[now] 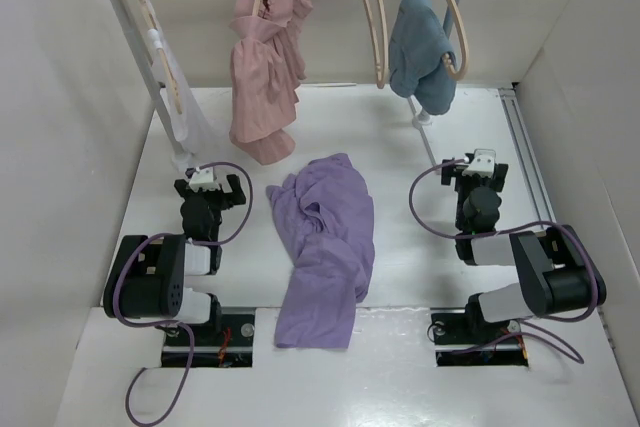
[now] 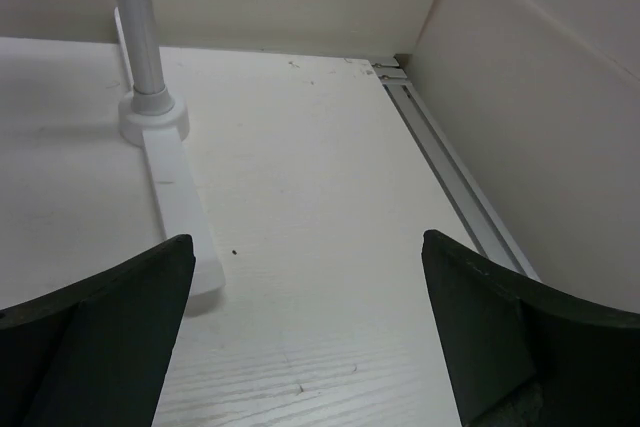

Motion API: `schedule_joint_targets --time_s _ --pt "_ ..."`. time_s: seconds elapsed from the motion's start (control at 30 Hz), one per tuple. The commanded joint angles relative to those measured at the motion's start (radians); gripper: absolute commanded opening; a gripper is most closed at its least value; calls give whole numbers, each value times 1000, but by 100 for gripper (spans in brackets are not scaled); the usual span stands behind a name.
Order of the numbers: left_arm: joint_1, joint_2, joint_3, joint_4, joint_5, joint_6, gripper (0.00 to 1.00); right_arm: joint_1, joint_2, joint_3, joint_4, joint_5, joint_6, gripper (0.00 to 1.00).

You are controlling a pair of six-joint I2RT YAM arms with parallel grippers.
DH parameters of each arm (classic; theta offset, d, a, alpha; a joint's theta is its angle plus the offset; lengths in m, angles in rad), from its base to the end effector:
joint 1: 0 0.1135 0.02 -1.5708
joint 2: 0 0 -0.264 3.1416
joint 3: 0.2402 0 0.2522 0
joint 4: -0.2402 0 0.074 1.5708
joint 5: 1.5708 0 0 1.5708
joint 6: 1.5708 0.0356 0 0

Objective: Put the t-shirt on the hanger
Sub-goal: Grab a hanger with the right arm

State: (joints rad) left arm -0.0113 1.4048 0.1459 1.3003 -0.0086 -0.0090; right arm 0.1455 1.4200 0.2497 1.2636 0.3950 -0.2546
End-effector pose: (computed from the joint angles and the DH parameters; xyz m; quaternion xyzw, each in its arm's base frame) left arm 0.2181 -0.0022 0.1637 -0.0023 0.6923 -0.0043 0.7216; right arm 0.2370 0.0209 0.1823 0.0110 0.6759 -0.1715 0.7167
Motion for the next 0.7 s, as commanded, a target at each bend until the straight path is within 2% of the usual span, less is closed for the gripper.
schedule_joint_targets --time_s 0.0,0.07,0.17,0.2,0.27,0.3,0.33,0.37,0.4,0.43,0.5,0.53,0.67 --pt "-3 -17 20 194 -4 -14 100 9 -6 30 45 1 9 100" --pt "-3 -17 20 194 -4 -14 100 9 -6 30 62 1 9 100" --pt "-3 -26 20 194 19 9 100 20 -61 53 -33 10 9 100" --pt "-3 -50 20 204 147 70 100 38 -79 71 -88 30 9 100" --pt "16 -90 -53 264 220 70 100 49 -174 131 -217 83 9 100" --pt "16 -165 -71 255 292 87 100 58 -206 152 -337 94 9 100" --pt "16 -217 -80 219 336 136 100 58 -234 180 -381 94 9 100" --pt "16 -274 -80 162 387 171 100 58 -283 189 -418 111 0 100" --pt "4 -391 -50 -33 441 223 100 58 -306 198 -455 125 0 100" --pt "-19 -445 -22 -155 479 283 100 58 -328 209 -528 149 0 100" --pt "-73 -525 56 -357 423 363 100 68 -389 247 -620 160 0 100" --pt "-99 -582 73 -491 373 378 100 68 -407 266 -720 195 15 100" --pt "-108 -714 113 -694 348 507 100 77 -481 388 -987 322 35 100"
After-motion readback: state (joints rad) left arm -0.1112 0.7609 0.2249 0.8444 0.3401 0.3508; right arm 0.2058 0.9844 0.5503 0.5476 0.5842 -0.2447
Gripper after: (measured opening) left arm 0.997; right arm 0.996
